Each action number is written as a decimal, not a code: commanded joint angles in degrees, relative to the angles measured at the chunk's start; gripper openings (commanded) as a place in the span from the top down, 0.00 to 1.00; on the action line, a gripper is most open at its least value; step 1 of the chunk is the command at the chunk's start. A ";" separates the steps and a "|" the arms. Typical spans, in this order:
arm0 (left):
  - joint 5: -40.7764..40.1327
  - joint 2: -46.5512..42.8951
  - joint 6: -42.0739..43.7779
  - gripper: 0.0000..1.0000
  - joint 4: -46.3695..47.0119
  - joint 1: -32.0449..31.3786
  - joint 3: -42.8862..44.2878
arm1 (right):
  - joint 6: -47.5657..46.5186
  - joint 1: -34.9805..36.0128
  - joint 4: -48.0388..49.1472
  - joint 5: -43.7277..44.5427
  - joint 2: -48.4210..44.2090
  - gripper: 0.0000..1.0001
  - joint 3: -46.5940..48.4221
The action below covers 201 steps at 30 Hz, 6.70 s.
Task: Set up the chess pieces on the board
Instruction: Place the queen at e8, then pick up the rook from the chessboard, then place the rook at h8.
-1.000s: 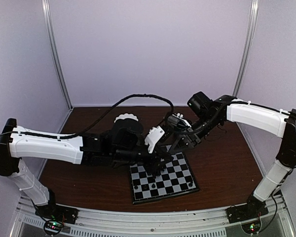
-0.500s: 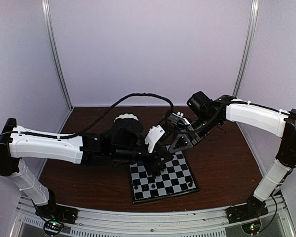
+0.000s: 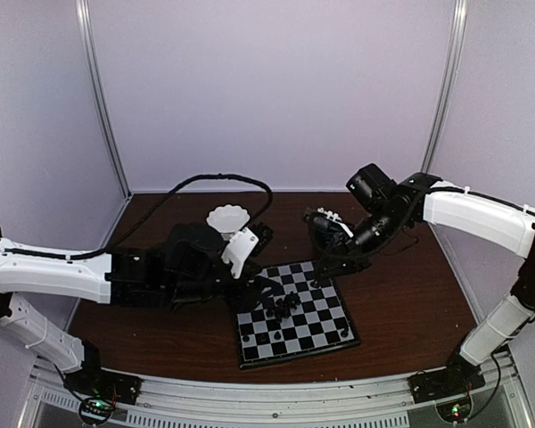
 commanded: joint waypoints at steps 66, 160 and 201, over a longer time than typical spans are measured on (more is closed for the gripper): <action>-1.43 1.71 -12.89 0.52 -28.35 9.87 8.42 | -5.88 -2.52 11.06 18.44 -11.09 0.62 -12.22; 9.65 21.00 -17.05 0.87 -47.77 -3.43 21.27 | -8.57 -9.35 15.62 20.76 -15.95 0.61 -18.46; 9.00 27.90 -16.67 0.80 -46.67 -3.44 23.22 | -8.83 -9.35 15.46 20.41 -16.13 0.61 -18.67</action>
